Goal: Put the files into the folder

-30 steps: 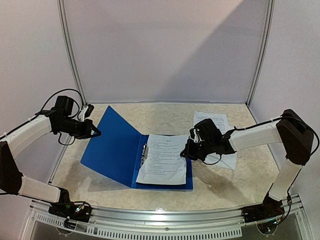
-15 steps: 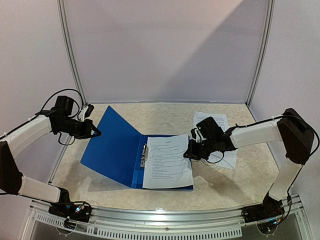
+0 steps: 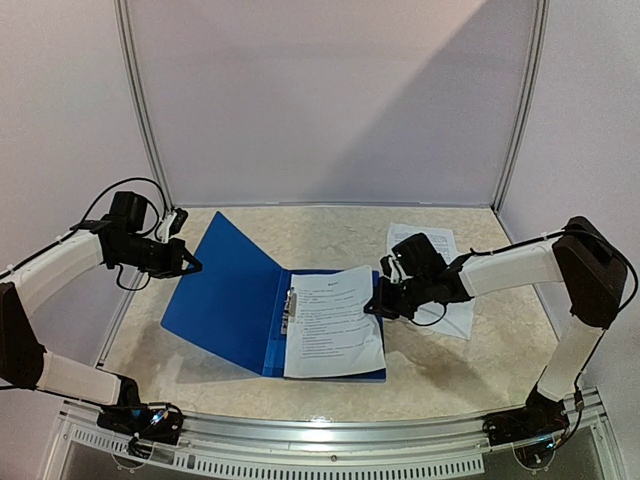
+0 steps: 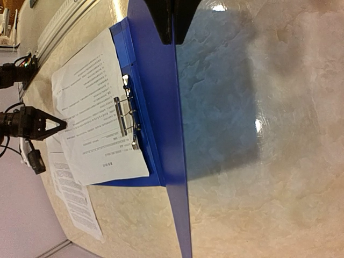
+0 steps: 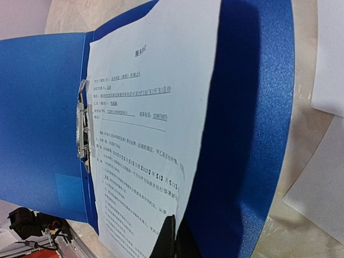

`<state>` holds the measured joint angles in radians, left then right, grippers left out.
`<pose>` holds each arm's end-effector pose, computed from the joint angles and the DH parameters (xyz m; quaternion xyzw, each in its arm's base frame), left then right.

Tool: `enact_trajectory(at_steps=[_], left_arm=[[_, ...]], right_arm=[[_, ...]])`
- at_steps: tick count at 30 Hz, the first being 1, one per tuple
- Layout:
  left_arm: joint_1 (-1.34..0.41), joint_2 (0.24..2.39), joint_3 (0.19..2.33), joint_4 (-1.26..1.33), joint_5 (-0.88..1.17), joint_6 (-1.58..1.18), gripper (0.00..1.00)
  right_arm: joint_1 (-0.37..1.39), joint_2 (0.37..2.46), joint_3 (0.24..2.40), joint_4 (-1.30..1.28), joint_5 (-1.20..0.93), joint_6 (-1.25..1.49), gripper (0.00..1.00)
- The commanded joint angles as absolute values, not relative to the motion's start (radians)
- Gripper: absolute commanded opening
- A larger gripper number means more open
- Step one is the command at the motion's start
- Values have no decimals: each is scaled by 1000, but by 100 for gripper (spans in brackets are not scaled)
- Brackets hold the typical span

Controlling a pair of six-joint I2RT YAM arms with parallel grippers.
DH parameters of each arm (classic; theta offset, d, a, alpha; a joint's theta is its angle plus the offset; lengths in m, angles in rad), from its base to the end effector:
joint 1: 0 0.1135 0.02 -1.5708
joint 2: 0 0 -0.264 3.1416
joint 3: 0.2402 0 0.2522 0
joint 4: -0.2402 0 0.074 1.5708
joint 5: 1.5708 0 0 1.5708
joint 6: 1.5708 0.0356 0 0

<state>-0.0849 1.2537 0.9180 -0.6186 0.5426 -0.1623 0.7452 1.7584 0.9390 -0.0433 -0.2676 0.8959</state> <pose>0.2467 -0.0394 0.2550 0.0457 0.9205 -0.2894 0.2586 0.2514 0.2448 0.1525 0.0239 0.9304 0.3367 0.1427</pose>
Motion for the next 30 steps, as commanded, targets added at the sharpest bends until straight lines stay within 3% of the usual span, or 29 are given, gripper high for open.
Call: enact_trajectory(at_steps=[1,30], left_arm=[[-90,1243,908,-627,554,-159,0],[-91,1240,908,-626,554,-157,0]], right_arm=[[744,1768,912,17,-215,954,0],[744,1764,938,-32,-245,890,0]])
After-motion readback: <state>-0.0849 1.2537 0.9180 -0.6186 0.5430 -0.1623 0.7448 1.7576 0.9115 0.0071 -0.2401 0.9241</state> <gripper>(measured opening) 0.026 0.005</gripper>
